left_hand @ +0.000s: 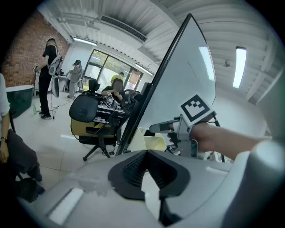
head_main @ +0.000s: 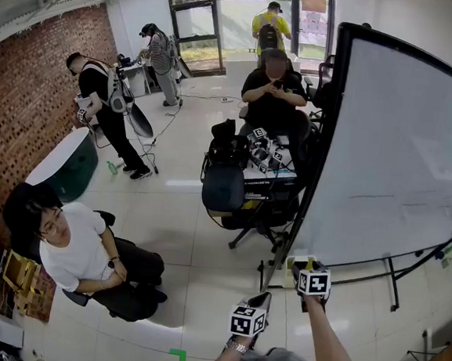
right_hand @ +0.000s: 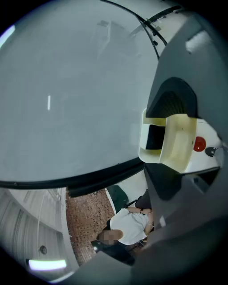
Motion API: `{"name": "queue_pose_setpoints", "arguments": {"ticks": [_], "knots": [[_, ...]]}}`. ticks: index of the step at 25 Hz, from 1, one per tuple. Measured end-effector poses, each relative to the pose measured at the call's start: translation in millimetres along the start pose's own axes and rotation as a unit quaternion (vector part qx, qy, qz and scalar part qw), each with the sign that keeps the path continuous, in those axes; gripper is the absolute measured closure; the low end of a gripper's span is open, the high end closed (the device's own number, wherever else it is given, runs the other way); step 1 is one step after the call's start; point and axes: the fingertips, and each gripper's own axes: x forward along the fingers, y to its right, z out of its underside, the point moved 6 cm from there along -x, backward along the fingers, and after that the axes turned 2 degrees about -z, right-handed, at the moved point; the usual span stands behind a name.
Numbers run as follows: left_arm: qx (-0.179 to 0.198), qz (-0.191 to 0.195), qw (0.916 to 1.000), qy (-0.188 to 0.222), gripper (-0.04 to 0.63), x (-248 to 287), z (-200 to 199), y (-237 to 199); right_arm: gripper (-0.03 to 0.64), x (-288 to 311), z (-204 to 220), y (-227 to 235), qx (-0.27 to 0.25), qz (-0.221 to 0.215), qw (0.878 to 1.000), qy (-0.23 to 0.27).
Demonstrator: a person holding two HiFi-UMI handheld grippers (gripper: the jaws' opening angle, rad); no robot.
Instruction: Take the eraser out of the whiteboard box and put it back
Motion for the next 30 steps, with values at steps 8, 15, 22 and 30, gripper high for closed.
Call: {"name": "queue_pose_setpoints", "arguments": {"ticks": [8,15,22,30], "knots": [[-0.008,0.002,1.0,0.003,0.589,14.4,-17.7,-14.6,0.309,46.0,1.6,8.8,0.039,-0.012,0.993,-0.113],[-0.007,-0.001,0.9999,0.009,0.589,26.2,-27.9,-15.0,0.348,39.3,1.9,9.6,0.034,-0.025,0.994,-0.1],[-0.004,-0.005,0.9999,-0.009,0.589,35.7,-24.8,-13.1,0.368,-32.0,-31.7,-4.2,0.003,-0.074,0.997,-0.018],[-0.008,-0.012,0.9998,-0.011,0.589,40.7,-23.7,-17.3,0.367,-61.3,-18.7,-11.1,-0.014,-0.091,0.996,-0.003]]}}
